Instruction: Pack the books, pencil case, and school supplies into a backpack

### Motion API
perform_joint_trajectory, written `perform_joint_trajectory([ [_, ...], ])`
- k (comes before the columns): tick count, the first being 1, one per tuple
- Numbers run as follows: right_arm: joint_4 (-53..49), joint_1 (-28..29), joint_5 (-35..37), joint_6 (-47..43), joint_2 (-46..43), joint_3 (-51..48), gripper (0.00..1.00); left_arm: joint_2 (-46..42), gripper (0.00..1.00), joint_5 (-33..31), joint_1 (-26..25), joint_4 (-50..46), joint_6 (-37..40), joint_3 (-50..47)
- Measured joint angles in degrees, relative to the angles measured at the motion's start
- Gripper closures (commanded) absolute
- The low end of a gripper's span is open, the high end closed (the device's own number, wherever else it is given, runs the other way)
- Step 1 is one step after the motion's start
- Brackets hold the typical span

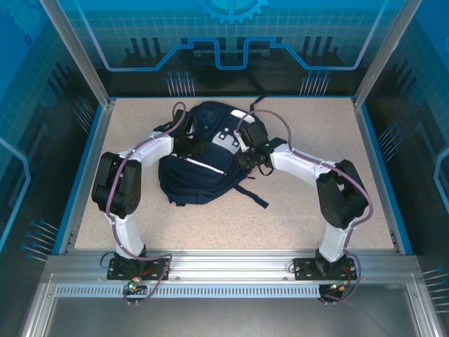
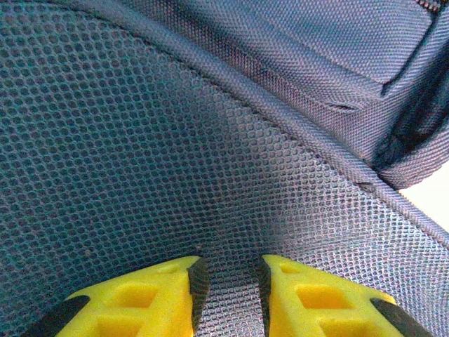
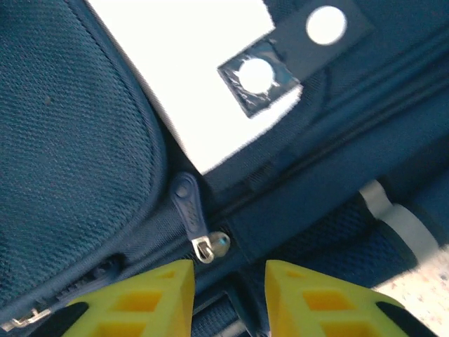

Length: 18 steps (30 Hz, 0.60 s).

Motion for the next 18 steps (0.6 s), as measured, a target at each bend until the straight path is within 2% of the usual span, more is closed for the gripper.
perform_joint_trajectory([
  [13,-4.90,-0.42,-2.78,-11.41,8.72,7.34,0.59,0.35,0.69,-0.04,0.07,-0.39,0.04,0.52],
  [15,-5.03,-0.46,-2.71,-12.46,9.70,8.09,0.63,0.46,0.69,-0.07,0.15,-0.24,0.04,0.61],
  [18,-4.28,-0.46,-2.16,-13.49,10.71,8.41,0.76,0.59,0.69,-0.04,0.33,-0.02,0.04,0.61],
])
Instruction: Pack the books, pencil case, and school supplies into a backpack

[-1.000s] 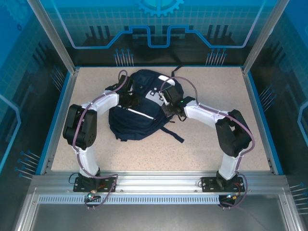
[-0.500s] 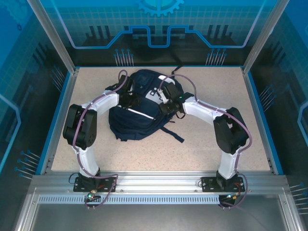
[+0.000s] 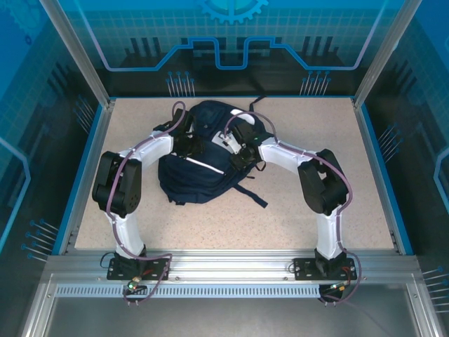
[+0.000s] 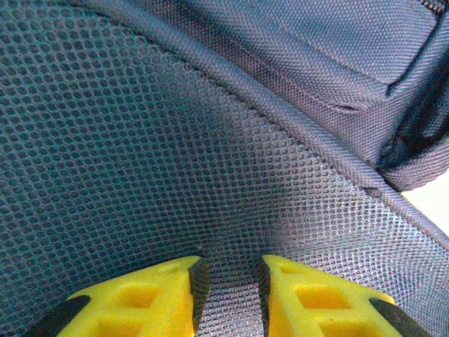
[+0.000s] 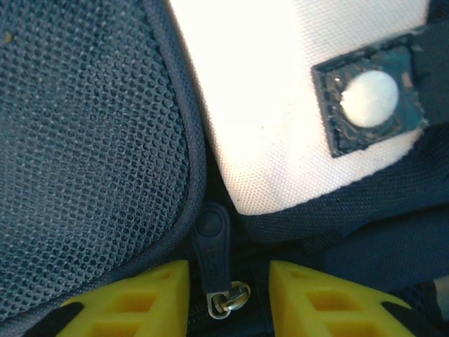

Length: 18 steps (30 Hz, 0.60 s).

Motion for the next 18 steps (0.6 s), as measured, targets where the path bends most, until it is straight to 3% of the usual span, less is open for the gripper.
perform_joint_trajectory([
  [7,5.92,-0.20,1.46,2.14,-0.70,-2.64,1.00,0.17,0.70,-0.02,0.22,0.94,0.00,0.00],
  [18,11.21,-3.76,-9.81,5.75,-5.73,-9.01,1.00,-0.39,0.72,2.03,0.72,1.99,-0.02,-0.70],
])
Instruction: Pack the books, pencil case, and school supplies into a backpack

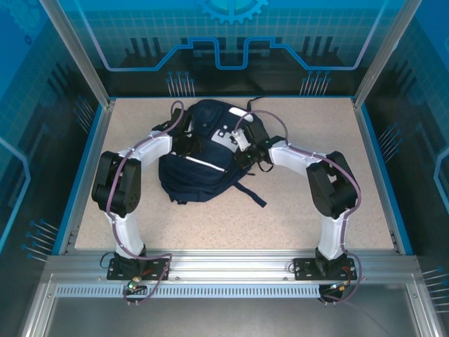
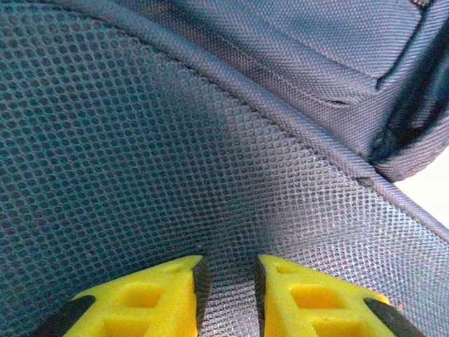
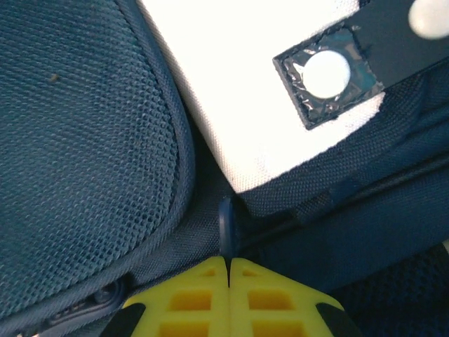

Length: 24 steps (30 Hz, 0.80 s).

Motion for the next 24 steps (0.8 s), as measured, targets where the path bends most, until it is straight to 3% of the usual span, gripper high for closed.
perform_joint_trajectory([
  [5,1.55,-0.96,-5.95,1.11,-3.26,-3.08,1.00,-3.10,0.74,2.56,-0.87,2.80,-0.07,-3.52],
  [13,4.74,-1.55,-10.69,3.26,-4.00,-6.08,1.00,-2.23,0.79,4.28,-8.33,3.08,-1.77,-3.23],
  [24,9.79,0.48,-15.85,6.71,-10.21,-15.52,1.00,3.80,0.81,3.78,-8.70,1.49,-5.31,2.69],
])
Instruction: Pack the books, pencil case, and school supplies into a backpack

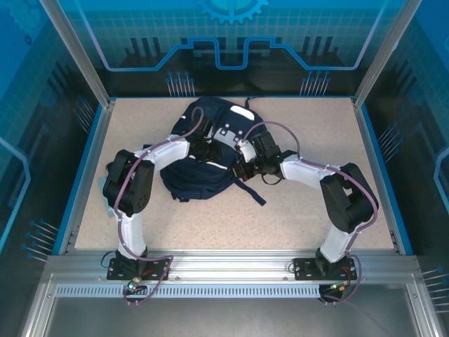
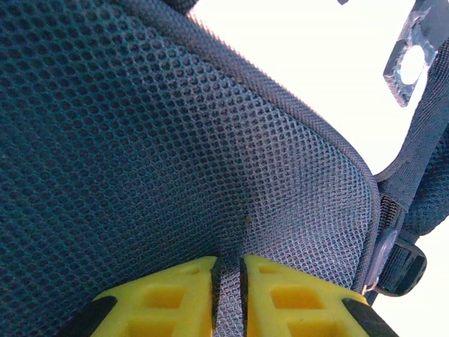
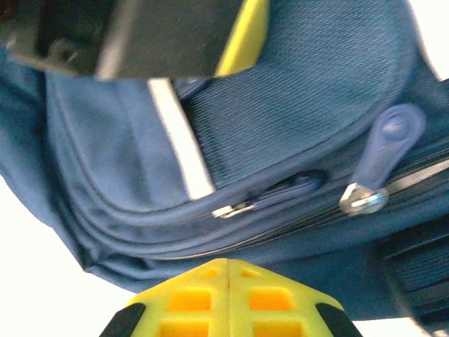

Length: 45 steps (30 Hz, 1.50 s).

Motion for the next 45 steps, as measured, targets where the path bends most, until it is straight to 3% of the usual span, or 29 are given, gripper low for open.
perform_joint_trajectory([
  [4,1.18,2.27,0.02,1.49,-0.07,-0.96,1.00,0.20,0.80,0.00,0.00,-0.02,-0.31,0.35],
  [5,1.36,2.67,0.55,2.14,-0.07,-0.96,0.96,0.20,0.79,0.00,0.00,-0.04,-0.28,0.39],
  [9,0.96,2.25,5.31,4.48,-1.27,-0.94,0.64,0.20,0.77,0.02,-0.02,-0.48,-0.09,0.70],
  [11,0.04,1.44,7.78,5.51,-2.51,-0.50,0.55,0.20,0.77,0.02,-0.07,-0.48,0.13,0.72],
  [18,-5.03,-1.33,12.35,6.80,-0.31,8.72,0.53,0.20,0.77,0.02,-0.11,-0.81,0.17,0.94],
  [29,-13.94,-1.53,13.20,4.83,9.31,19.54,0.65,0.20,0.77,0.02,-0.11,-0.85,0.31,0.96],
  [34,-16.50,-1.53,13.07,4.20,11.32,21.46,0.61,0.20,0.77,0.02,-0.11,-0.85,0.31,0.96],
  [39,-17.55,-1.75,9.62,2.82,13.42,22.73,0.56,0.20,0.77,0.02,-0.11,-0.87,0.33,0.96],
  [45,-17.62,-3.82,4.11,1.90,15.10,23.93,0.60,0.26,0.77,0.02,-0.11,-0.87,0.31,1.01],
])
